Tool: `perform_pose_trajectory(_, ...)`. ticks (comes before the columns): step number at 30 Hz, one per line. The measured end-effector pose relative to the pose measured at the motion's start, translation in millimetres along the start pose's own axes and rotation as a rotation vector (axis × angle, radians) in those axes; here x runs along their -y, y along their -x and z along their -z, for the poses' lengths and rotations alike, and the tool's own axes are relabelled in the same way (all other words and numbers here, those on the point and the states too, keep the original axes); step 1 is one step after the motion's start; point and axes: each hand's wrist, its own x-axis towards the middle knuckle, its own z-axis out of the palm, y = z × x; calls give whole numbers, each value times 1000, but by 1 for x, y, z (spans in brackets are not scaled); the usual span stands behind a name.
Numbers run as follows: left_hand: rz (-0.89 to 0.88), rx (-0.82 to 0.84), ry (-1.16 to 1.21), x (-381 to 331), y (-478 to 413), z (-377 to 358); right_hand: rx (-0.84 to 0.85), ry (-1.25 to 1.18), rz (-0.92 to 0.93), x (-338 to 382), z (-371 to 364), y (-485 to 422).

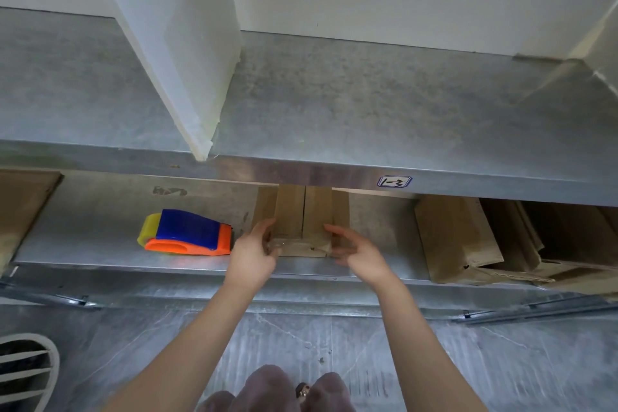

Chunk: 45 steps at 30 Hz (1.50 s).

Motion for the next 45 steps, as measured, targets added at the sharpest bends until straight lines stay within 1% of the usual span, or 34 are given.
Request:
perform_pose_trajectory(4, 91, -27, 58, -2, -1, -2, -170, 119, 85, 1, -11, -5)
perform_pose_trajectory(7, 17, 13, -52, -3, -6, 0, -279, 169, 130, 2, -22, -9)
perform_pose_trajectory(9, -27, 108, -52, 2, -9, 7, -302, 172, 121, 2, -24, -10)
perform_pose_trajectory(12, -64, 332, 45, 16, -13, 20, -261, 179, 87, 4, -20, -11)
perform_pose_trajectory(13, -85, 341, 39, 19, -15, 22, -257, 173, 79, 5, -20, -12)
perform_pose_trajectory(17, -83, 204, -41, 9, -23, 14, -284, 165, 57, 7, -24, -14)
perform_pose_trajectory(20, -59, 117, -38, 2, -21, 8, -271, 140, 40, 8, -26, -14)
perform_pose_trajectory(22, -40, 127, -59, 1, -20, 8, -271, 150, 34, 9, -25, -14)
perform_pose_trajectory(26, 30, 233, -73, -2, -30, 11, -288, 245, 43, 13, -27, -13)
perform_pose_trajectory(29, 52, 229, -68, -7, -33, 12, -295, 272, 34, 18, -26, -12)
perform_pose_trajectory(32, 28, 230, -47, -8, -26, 9, -259, 158, 22, 18, -27, -8)
perform_pose_trajectory(34, 17, 219, -8, -8, -17, 7, -278, 95, 33, 13, -30, -3)
perform_pose_trajectory(37, 13, 119, 37, -5, -1, 0, -346, 78, 40, 3, -38, 4)
perform_pose_trajectory(39, 29, 73, 86, -4, 8, -5, -360, 39, 34, 0, -42, 6)
perform_pose_trajectory(41, 52, 72, 130, -3, 14, -7, -330, -26, -6, 2, -42, 3)
perform_pose_trajectory(45, 119, 119, 141, -8, 13, -4, -205, -88, -95, 8, -35, -3)
